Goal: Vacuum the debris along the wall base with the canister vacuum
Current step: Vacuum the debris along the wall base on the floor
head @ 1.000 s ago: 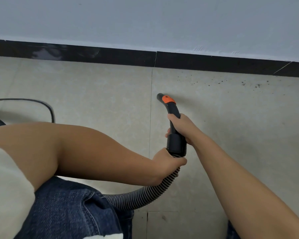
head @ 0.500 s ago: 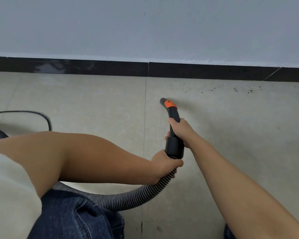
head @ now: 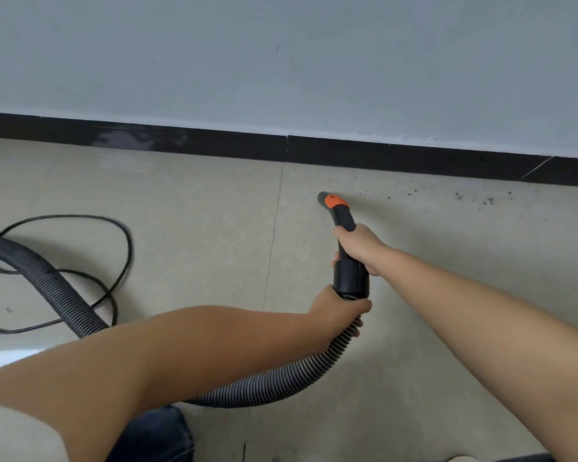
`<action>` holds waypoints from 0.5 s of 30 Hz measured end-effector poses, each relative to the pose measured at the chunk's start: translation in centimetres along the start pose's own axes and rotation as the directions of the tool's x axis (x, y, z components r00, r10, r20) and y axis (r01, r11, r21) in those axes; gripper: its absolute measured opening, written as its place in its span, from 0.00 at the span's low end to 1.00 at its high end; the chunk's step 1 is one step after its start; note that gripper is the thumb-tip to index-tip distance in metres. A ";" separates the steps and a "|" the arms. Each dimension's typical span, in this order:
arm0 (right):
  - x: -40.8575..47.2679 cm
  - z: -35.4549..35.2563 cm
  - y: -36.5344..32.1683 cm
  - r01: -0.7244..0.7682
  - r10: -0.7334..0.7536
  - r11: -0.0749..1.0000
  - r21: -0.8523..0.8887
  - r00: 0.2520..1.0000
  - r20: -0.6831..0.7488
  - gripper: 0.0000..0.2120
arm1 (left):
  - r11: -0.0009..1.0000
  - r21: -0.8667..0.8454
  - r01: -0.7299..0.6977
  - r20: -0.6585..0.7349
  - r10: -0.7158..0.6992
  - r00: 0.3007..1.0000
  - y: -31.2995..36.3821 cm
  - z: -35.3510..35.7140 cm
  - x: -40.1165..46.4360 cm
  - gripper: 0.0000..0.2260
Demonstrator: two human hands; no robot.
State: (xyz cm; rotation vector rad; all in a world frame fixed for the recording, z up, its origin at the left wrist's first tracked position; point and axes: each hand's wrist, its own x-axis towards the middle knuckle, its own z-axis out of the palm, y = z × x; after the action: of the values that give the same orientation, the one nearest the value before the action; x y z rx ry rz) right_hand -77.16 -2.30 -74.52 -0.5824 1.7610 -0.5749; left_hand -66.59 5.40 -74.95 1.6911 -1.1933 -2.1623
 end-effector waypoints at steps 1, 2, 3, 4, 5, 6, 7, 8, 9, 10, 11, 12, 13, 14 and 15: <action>0.3 -0.3 -0.2 0.010 -0.009 1.000 -0.012 1.000 0.011 0.07 | 1.000 -0.014 -0.009 -0.025 0.009 1.000 0.1 0.5 0.2 0.13; 0.6 -0.7 -0.3 0.017 -0.016 0.999 -0.027 1.000 0.022 0.07 | 0.999 -0.022 -0.023 -0.049 0.021 0.999 0.2 1.0 0.5 0.15; 0.9 -1.0 -0.5 0.023 -0.021 0.999 -0.042 0.999 0.030 0.07 | 0.999 -0.025 -0.041 -0.072 0.039 0.997 0.3 1.4 0.8 0.17; 1.2 -1.4 -0.5 0.026 -0.024 0.998 -0.054 0.999 0.034 0.07 | 0.998 -0.023 -0.063 -0.093 0.061 0.994 0.4 1.8 1.2 0.18; 1.4 -1.7 -0.6 0.029 -0.027 0.998 -0.058 0.999 0.037 0.07 | 0.996 -0.017 -0.085 -0.111 0.083 0.990 0.5 2.2 1.4 0.20; 1.7 -2.0 -0.5 0.034 -0.032 0.998 -0.057 0.999 0.038 0.07 | 0.994 -0.009 -0.105 -0.127 0.103 0.987 0.6 2.4 1.7 0.21; 2.0 -2.3 -0.4 0.040 -0.038 0.998 -0.052 0.999 0.039 0.07 | 0.993 0.001 -0.120 -0.143 0.119 0.983 0.7 2.6 1.8 0.21; 2.3 -2.4 -0.2 0.044 -0.042 0.998 -0.047 0.998 0.037 0.07 | 0.991 0.004 -0.133 -0.156 0.132 0.979 0.6 2.8 2.0 0.21; 2.5 -2.5 0.1 0.046 -0.044 0.998 -0.042 0.998 0.034 0.08 | 0.989 -0.001 -0.146 -0.167 0.144 0.975 0.4 3.0 2.1 0.21; 2.7 -2.5 0.4 0.048 -0.046 0.998 -0.036 0.998 0.032 0.08 | 0.988 -0.006 -0.157 -0.177 0.153 0.972 0.1 3.1 2.3 0.20; 2.9 -2.4 0.8 0.052 -0.051 0.998 -0.026 0.998 0.032 0.08 | 0.986 -0.008 -0.164 -0.188 0.160 0.969 -0.3 3.2 2.4 0.18; 3.0 -2.3 1.1 0.058 -0.057 0.998 -0.012 0.998 0.036 0.08 | 0.986 -0.007 -0.168 -0.199 0.163 0.966 -0.5 3.2 2.6 0.17; 3.1 -2.2 1.2 0.063 -0.063 0.998 0.011 0.997 0.045 0.08 | 0.985 -0.012 -0.171 -0.210 0.165 0.964 -0.6 3.1 2.6 0.16; 3.2 -2.2 1.2 0.065 -0.068 0.997 0.046 0.996 0.057 0.07 | 0.985 -0.020 -0.172 -0.216 0.163 0.963 -0.6 2.9 2.7 0.16; 3.2 -2.1 1.1 0.061 -0.068 0.993 0.098 0.996 0.064 0.07 | 0.985 -0.029 -0.170 -0.212 0.160 0.964 -0.5 2.7 2.7 0.16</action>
State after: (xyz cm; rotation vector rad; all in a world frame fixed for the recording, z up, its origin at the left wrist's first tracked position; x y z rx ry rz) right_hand -80.10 -3.30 -77.04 -0.5868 1.6469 -0.6735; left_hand -69.72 5.55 -77.11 1.6847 -1.1702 -1.8506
